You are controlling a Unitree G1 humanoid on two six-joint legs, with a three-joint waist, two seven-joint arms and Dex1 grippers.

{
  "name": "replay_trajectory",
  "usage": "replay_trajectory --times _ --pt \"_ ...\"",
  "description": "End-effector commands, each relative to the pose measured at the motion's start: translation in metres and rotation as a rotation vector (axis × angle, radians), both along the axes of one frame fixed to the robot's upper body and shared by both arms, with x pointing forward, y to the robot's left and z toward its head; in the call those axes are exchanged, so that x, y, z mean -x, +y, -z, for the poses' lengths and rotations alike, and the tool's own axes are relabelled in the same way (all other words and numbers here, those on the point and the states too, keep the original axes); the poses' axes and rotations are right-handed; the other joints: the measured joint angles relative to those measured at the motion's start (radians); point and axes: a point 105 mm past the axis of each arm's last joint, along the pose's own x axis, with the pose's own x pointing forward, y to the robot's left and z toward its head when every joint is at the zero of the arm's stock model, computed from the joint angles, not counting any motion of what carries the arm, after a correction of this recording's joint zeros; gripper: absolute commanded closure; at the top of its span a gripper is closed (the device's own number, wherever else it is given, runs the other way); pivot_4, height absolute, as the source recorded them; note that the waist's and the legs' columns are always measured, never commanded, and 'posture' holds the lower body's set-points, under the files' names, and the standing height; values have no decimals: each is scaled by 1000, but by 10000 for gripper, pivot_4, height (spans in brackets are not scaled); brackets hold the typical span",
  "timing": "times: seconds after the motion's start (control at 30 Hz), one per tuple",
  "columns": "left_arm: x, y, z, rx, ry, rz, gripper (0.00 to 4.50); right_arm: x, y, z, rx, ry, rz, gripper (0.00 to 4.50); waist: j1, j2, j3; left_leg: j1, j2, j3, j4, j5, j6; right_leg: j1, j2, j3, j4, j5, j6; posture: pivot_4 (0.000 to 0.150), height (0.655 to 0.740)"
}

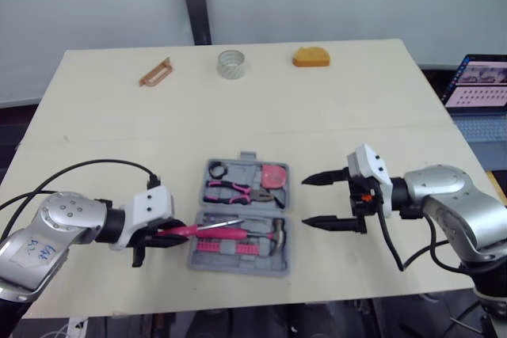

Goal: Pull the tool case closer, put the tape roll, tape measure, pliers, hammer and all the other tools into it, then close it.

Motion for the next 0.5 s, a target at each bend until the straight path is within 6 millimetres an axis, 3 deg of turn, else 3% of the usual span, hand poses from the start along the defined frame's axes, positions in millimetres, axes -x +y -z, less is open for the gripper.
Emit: replay_trajectory --times 0.03,0.5 --pt "7 -9 -5 -21 7 86 38458 6 4 -6 5 -38 -13 0 1 0 0 0 0 0 0 0 0 0 0 0 0 0 0 1500 7400" --pt "6 -38 11 -43 54 219 38458 11 3 -3 9 -22 8 0 3 0 0 0 0 0 1 0 0 0 0 0 2 0 0 1500 7400"
